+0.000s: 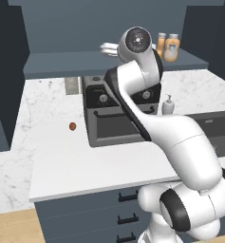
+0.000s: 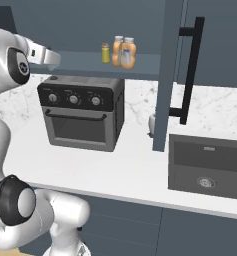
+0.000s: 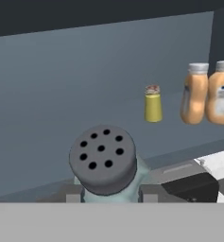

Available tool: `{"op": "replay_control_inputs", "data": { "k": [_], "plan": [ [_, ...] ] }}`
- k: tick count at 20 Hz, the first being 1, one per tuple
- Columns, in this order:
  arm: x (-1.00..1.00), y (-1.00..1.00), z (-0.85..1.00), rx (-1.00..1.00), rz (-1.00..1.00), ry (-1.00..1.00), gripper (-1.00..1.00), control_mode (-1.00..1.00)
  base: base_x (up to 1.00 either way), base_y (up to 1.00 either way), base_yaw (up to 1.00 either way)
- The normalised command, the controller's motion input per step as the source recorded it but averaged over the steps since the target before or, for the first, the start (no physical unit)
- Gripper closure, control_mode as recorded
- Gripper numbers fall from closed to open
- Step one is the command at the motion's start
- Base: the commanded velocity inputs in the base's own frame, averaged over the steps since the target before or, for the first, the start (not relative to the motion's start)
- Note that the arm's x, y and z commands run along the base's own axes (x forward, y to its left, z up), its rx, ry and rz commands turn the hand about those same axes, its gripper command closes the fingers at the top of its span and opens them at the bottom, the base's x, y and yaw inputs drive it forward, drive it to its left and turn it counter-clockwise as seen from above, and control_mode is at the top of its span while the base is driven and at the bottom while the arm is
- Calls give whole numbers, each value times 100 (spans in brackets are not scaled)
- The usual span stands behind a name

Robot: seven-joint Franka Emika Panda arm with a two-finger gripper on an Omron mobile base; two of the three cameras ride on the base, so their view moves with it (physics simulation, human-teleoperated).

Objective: Put the shaker and condiment bottle from the counter next to their counterparts in the cabinet.

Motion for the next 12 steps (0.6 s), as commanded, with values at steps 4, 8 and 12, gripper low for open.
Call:
{"op": "replay_control_inputs", "data": {
  "k": [4,8,12],
  "plan": [
    [16,-13,-12,0,-3,-10,100,-100,0,0,0],
    [2,-5,-2,0,-1,-4,100,-100,0,0,0],
    [3,-9,0,2,-5,0,100,-100,0,0,0]
  ]
}}
